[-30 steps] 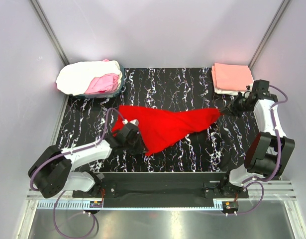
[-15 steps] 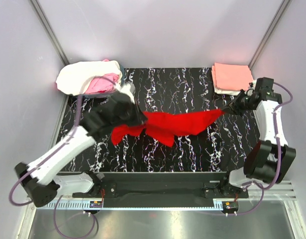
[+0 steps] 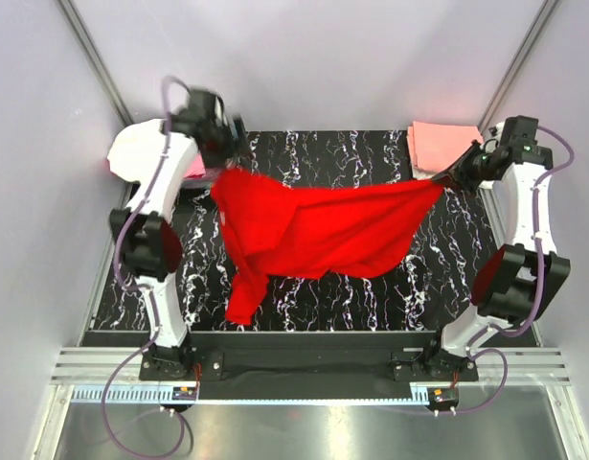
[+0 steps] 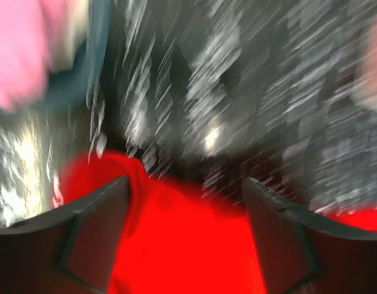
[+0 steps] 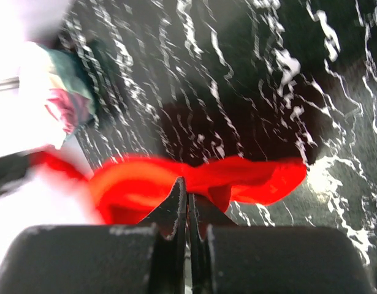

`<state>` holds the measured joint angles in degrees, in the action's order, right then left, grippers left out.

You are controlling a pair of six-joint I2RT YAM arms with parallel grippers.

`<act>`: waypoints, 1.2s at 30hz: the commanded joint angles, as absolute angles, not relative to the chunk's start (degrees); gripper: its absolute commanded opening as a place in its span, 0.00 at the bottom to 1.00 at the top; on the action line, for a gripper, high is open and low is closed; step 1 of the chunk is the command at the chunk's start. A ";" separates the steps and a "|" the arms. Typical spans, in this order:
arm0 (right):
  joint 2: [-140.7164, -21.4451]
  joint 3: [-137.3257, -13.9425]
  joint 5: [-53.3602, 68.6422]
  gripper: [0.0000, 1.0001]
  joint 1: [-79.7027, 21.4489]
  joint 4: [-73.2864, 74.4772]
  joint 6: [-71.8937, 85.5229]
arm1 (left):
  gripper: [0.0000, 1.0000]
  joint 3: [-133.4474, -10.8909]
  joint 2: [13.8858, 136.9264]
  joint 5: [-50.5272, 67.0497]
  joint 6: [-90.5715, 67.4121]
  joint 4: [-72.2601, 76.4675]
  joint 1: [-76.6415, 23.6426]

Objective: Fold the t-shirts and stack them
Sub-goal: Flatten the tshirt out

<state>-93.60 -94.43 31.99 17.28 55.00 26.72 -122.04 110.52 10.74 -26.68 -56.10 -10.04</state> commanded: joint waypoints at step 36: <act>-86.75 -74.18 33.75 0.00 17.49 48.17 24.61 | 0.55 -64.69 97.20 13.97 -23.91 -29.01 -16.70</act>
<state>-87.50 -74.74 32.27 17.28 50.30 25.08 -66.24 95.83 11.55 -24.86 -33.43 -16.51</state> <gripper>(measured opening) 0.012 0.552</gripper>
